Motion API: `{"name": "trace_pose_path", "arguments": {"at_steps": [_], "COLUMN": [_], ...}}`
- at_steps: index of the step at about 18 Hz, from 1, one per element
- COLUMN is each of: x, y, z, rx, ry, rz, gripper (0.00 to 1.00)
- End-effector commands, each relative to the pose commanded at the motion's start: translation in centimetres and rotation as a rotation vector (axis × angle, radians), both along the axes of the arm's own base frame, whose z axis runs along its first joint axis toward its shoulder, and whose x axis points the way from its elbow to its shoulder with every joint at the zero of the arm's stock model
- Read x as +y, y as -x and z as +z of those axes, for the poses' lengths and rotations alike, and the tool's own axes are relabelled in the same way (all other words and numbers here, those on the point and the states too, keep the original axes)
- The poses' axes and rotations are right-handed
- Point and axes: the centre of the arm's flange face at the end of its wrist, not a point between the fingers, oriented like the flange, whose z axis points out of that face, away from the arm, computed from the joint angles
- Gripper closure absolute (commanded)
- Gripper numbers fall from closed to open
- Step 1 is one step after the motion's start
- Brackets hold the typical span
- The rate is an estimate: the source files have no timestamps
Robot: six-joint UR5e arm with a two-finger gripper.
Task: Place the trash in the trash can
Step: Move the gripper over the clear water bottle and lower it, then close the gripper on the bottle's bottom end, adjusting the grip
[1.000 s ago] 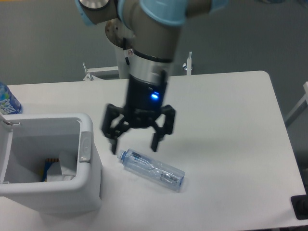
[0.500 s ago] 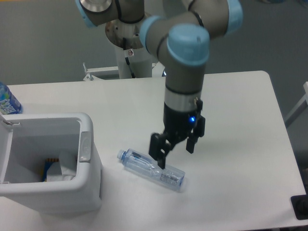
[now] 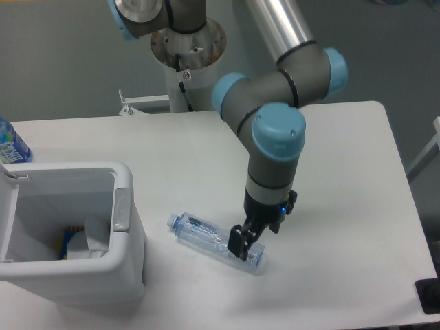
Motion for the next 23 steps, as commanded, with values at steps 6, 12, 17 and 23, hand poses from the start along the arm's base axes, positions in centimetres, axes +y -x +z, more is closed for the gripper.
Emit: {"name": "trace_pose_path", "arguments": {"at_steps": [6, 12, 17, 23], "x": [0.5, 0.5, 1.1, 1.6], "y": [0.5, 0.3, -0.9, -1.8], "z": [-2.9, -5.1, -7.1, -10.1], "rx": [-0.032, -0.062, -0.087, -0.099], "ry": [0.023, 0.045, 0.069, 0.123], "rz": [0.041, 0.052, 0.046, 0.032], "gripper": [0.00, 0.00, 0.00, 0.00]}}
